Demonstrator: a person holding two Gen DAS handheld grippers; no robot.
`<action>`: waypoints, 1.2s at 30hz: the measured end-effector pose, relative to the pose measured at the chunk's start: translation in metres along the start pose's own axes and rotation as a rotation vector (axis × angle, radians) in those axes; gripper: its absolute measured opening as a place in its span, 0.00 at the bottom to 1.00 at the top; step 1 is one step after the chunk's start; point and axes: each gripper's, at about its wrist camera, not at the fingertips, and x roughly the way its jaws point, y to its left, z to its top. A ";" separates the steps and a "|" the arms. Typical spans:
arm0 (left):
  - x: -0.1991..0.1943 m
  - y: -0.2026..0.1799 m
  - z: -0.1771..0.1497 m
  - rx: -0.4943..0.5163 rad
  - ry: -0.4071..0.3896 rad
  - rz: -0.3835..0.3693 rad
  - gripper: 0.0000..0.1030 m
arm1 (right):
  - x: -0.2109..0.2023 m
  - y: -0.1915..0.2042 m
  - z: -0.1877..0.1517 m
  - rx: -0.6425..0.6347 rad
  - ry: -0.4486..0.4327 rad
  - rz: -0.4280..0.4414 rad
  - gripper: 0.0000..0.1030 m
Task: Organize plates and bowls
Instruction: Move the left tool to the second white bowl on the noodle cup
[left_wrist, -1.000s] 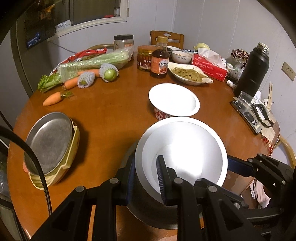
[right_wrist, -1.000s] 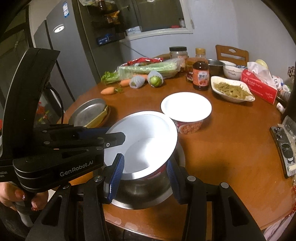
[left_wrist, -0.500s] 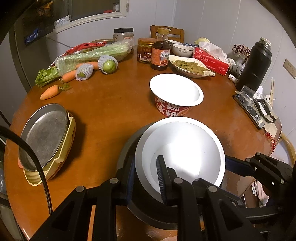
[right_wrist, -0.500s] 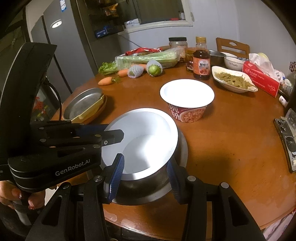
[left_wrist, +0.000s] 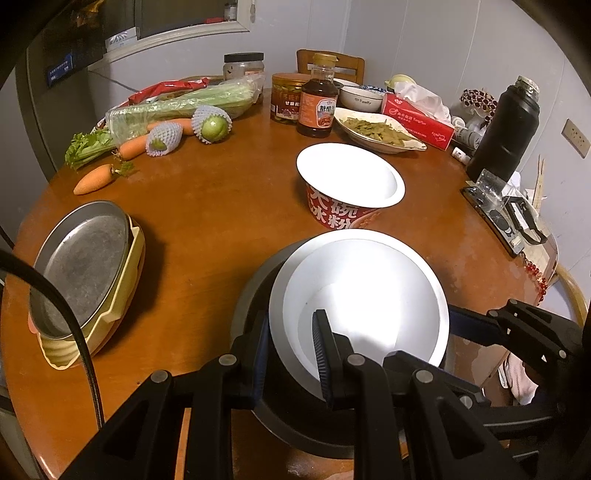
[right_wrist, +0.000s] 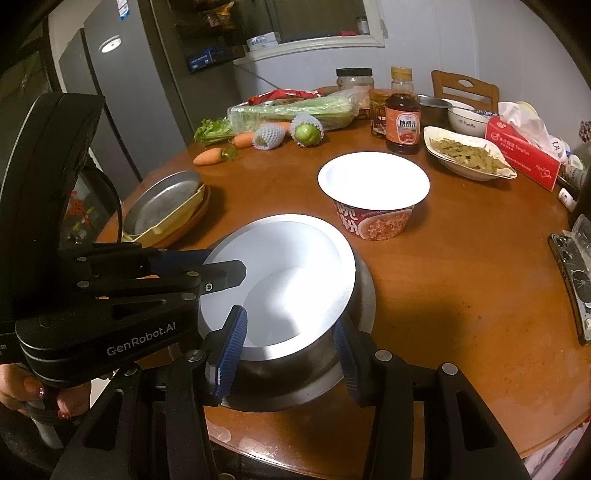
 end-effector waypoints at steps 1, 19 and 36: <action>0.000 0.000 0.000 -0.002 0.000 -0.001 0.23 | 0.000 0.000 0.000 0.000 0.000 0.000 0.48; -0.008 0.002 0.002 -0.011 -0.025 0.005 0.23 | -0.009 -0.009 0.001 0.017 -0.036 -0.024 0.48; -0.020 0.003 0.007 -0.017 -0.058 0.015 0.23 | -0.012 -0.012 0.006 0.020 -0.047 -0.032 0.48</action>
